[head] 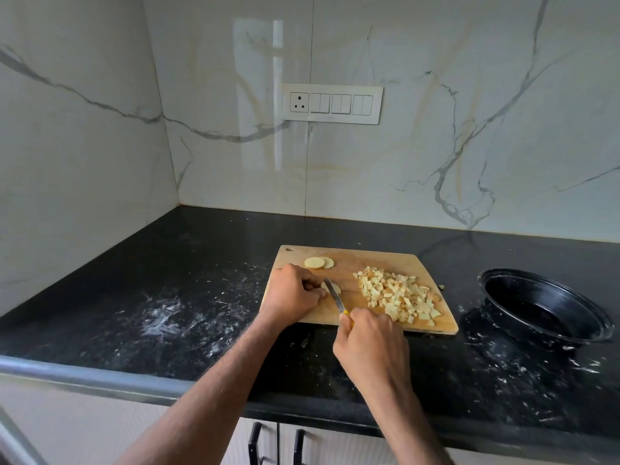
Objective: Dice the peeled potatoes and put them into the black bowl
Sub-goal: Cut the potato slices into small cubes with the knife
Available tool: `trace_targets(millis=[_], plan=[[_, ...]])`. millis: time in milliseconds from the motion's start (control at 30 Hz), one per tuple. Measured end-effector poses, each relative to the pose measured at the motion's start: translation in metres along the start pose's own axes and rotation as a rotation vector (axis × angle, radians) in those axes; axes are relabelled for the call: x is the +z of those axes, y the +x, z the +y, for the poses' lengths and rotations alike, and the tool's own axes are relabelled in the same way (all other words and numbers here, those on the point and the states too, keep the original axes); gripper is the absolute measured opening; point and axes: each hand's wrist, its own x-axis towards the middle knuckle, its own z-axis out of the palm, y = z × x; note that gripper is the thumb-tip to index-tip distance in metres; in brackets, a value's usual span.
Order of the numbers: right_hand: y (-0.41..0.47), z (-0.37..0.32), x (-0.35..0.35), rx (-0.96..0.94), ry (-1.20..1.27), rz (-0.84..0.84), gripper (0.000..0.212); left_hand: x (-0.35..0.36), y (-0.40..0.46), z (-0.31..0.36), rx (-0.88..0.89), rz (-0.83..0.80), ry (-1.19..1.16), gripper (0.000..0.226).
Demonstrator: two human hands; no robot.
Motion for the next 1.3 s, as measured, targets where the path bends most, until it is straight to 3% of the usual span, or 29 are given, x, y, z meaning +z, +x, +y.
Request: trace_targets(millis=[800, 933, 1067, 1233, 1300], plan=[[-0.010, 0.000, -0.011, -0.023, -0.002, -0.082, 0.026, 0.003, 0.002, 0.000, -0.024, 0.009, -0.001, 0.018], [-0.020, 0.019, -0.027, 0.026, 0.019, -0.106, 0.038, 0.002, 0.001, 0.001, -0.024, 0.000, 0.017, 0.015], [-0.012, 0.028, -0.033, 0.054, 0.117, -0.007, 0.047, 0.000, -0.003, 0.003, -0.010, 0.000, 0.036, 0.013], [-0.003, 0.031, -0.015, 0.091, 0.062, 0.100, 0.032, 0.009, -0.011, 0.024, -0.064, 0.069, 0.229, 0.054], [-0.003, 0.032, -0.014, 0.096, 0.057, 0.119, 0.028, 0.018, -0.012, 0.037, -0.111, 0.102, 0.349, 0.059]])
